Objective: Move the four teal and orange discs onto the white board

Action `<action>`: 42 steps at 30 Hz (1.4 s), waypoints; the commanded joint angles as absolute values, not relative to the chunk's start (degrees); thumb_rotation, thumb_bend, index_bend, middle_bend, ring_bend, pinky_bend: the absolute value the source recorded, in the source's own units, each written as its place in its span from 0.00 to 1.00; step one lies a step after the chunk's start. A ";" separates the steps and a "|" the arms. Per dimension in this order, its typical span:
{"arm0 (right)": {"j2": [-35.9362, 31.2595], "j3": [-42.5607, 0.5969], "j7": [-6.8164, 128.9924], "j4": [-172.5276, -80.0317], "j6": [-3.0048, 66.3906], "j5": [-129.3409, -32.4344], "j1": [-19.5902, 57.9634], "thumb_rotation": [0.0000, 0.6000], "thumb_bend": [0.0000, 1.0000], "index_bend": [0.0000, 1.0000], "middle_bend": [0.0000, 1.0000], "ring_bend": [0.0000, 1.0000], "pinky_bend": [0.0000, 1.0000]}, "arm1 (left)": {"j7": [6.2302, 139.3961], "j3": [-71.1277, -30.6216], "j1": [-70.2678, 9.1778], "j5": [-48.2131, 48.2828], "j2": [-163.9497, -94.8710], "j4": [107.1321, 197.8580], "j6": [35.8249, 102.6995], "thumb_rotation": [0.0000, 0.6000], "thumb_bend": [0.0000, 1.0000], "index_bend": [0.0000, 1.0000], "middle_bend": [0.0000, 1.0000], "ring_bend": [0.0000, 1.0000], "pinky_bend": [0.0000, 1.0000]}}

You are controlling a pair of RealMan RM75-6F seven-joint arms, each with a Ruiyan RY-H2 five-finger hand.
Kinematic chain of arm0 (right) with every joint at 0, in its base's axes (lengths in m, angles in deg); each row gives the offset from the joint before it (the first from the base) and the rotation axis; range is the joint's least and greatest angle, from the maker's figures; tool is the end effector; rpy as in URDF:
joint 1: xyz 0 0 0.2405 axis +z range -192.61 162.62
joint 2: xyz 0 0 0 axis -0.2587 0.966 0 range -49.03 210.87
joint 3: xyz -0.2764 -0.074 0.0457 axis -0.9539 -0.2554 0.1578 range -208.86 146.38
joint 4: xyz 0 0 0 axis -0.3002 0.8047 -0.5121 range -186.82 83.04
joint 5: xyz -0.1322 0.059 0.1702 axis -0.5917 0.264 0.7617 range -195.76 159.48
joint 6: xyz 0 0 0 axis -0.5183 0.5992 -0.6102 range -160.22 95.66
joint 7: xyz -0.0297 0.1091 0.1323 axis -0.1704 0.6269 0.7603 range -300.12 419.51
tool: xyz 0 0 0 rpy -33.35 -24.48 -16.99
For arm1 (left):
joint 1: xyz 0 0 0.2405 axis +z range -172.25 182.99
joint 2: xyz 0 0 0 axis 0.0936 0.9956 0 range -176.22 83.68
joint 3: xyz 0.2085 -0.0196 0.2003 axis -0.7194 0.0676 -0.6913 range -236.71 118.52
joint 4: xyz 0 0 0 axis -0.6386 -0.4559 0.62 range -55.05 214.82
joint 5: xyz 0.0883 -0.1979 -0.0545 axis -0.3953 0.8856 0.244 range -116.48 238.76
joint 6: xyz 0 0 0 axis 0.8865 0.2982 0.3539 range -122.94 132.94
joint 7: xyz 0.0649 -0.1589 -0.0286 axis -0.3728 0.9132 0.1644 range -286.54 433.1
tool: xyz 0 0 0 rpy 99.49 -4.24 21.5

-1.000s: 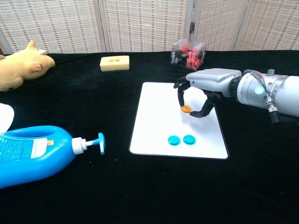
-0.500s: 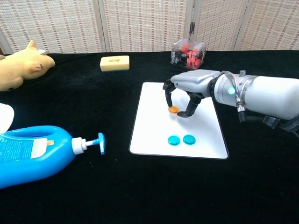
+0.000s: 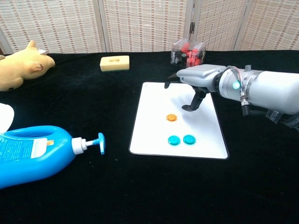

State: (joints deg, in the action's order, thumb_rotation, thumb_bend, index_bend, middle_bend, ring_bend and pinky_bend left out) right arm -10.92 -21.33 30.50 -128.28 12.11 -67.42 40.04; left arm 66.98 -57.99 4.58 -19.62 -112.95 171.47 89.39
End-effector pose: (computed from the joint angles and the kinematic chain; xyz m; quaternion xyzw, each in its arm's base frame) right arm -0.1321 -0.4433 -0.0725 0.7964 -0.3450 0.2831 0.4082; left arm -0.3772 0.1807 0.1452 -0.5767 -0.4178 -0.3134 0.6282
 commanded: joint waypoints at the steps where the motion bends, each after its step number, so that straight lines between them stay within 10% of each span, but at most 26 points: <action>1: -9.20 -20.94 32.03 -126.79 13.05 -65.66 38.65 1.00 0.44 0.18 0.11 0.03 0.00 | 67.09 -57.96 4.59 -19.62 -112.98 171.35 89.39 1.00 0.16 0.11 0.04 0.07 0.00; 21: -11.46 -21.05 29.29 -105.84 6.90 -49.67 37.17 1.00 0.45 0.23 0.11 0.04 0.00 | 65.46 -57.80 3.99 -19.35 -113.00 172.42 88.56 1.00 0.16 0.11 0.04 0.07 0.00; 42: -9.60 -22.89 18.97 -104.71 5.25 -34.40 37.98 1.00 0.71 0.26 0.09 0.02 0.00 | 65.92 -57.91 3.65 -19.25 -113.67 171.60 87.81 1.00 0.16 0.11 0.04 0.07 0.00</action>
State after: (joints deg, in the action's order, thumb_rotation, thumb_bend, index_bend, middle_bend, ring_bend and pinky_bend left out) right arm -9.64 -22.77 19.18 -104.79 5.35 -34.63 37.89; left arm 65.92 -57.91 3.66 -19.25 -113.67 171.60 87.82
